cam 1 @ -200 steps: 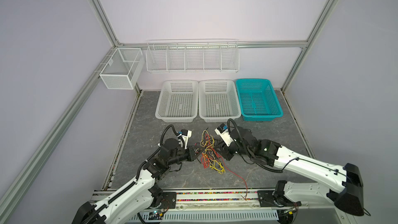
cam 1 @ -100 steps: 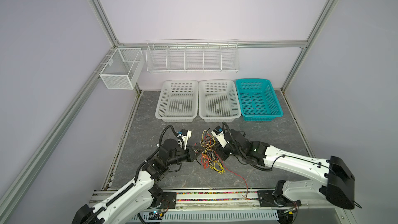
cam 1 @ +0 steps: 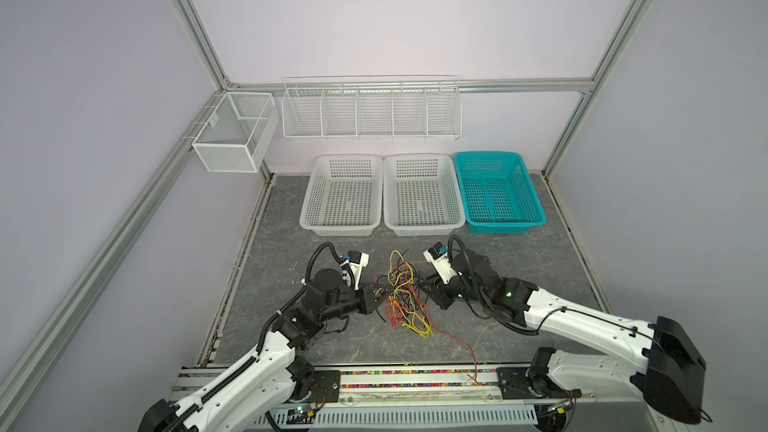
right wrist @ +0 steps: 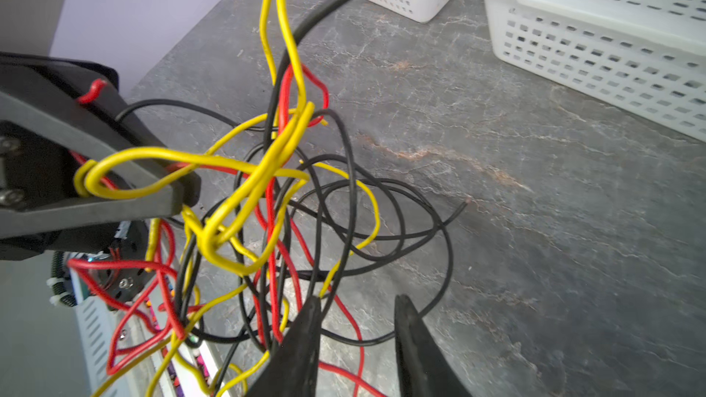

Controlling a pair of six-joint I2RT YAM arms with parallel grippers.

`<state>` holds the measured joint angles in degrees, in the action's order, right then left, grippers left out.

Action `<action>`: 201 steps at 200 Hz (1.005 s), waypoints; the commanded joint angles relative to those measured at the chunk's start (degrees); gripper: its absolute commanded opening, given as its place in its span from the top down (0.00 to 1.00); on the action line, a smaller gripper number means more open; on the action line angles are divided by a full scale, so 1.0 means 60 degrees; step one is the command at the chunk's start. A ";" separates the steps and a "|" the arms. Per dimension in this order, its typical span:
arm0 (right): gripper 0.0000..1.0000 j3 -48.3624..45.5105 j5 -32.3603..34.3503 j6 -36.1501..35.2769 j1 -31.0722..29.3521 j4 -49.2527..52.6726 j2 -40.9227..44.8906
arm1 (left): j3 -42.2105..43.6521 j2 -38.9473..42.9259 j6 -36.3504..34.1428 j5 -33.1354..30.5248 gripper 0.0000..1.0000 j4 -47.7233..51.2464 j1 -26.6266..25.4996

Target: Untangle the cables

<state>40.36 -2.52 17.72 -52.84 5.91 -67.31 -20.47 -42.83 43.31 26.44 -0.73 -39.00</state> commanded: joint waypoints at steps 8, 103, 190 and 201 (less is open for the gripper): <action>0.64 -0.0290 -0.0824 0.0490 0.0017 -0.1234 -0.0338 | -0.0455 0.0134 -0.0087 0.0087 1.00 -0.0175 0.0040; 0.93 0.0955 0.2433 0.0192 0.0206 0.0861 0.0139 | -0.0321 0.0362 -0.0409 -0.0335 1.00 0.0799 0.0041; 0.93 0.3411 0.2921 -0.1119 0.1731 0.4031 0.2254 | -0.0285 -0.0915 -0.0795 -0.1405 1.00 0.1644 0.0041; 0.93 0.3866 0.3057 -0.1299 0.1857 0.4366 0.2387 | -0.0335 -0.1051 -0.0856 -0.1607 1.00 0.1799 0.0041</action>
<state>56.55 8.21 13.32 -45.23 28.49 -56.99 -22.46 -47.46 39.53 22.70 2.20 -39.27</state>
